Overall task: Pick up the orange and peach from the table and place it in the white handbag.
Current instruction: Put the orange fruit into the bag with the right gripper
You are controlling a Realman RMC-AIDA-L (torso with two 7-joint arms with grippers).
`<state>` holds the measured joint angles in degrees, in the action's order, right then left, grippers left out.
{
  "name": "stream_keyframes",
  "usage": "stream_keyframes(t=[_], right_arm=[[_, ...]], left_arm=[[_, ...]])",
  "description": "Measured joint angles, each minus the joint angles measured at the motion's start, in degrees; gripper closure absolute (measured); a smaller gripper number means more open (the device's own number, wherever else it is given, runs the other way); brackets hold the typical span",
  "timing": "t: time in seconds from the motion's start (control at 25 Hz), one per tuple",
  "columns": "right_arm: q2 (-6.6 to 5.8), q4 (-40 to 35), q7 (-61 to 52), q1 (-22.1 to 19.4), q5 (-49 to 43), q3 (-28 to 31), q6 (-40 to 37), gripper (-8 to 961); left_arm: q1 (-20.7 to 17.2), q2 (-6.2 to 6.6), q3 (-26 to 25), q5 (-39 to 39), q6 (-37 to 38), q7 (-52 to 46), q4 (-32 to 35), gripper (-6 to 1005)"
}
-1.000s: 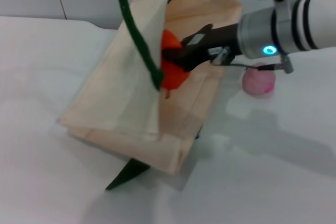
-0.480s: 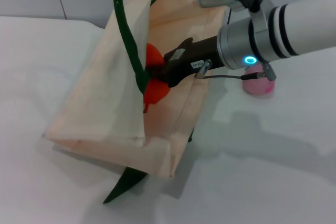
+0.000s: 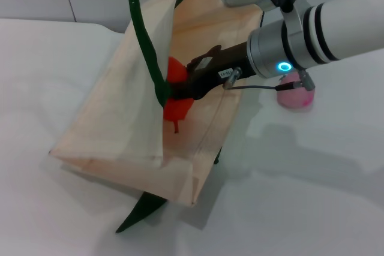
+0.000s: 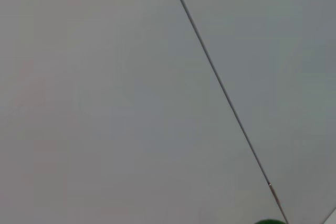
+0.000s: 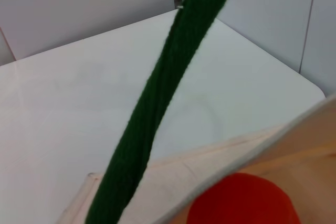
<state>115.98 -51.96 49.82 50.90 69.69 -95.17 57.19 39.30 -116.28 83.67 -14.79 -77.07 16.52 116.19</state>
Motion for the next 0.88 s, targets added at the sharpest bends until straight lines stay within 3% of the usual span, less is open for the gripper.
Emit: stream_keyframes(t=[0.08,0.52,0.72,0.88], right_arm=[[-0.05,0.3,-0.1,0.0,0.0,0.2,0.2,508],[-0.49,2.0,0.5,-0.4,-0.9,5.7,4.3,265],[-0.47,2.0,-0.4,-0.3,-4.1,7.4,5.2,186],[-0.48,1.6,-1.4,-1.0,-10.4,13.3,7.3,185]], left_arm=[[-0.1,0.0,0.0,0.1,0.0,0.0,0.0,878],[-0.6,-0.1,-0.6,0.2,0.0,0.0,0.1,877],[-1.0,-0.06,-0.6,0.3,0.0,0.0,0.1,877],[-2.1,-0.04,-0.6,1.3,-0.1,0.0,0.1,878]])
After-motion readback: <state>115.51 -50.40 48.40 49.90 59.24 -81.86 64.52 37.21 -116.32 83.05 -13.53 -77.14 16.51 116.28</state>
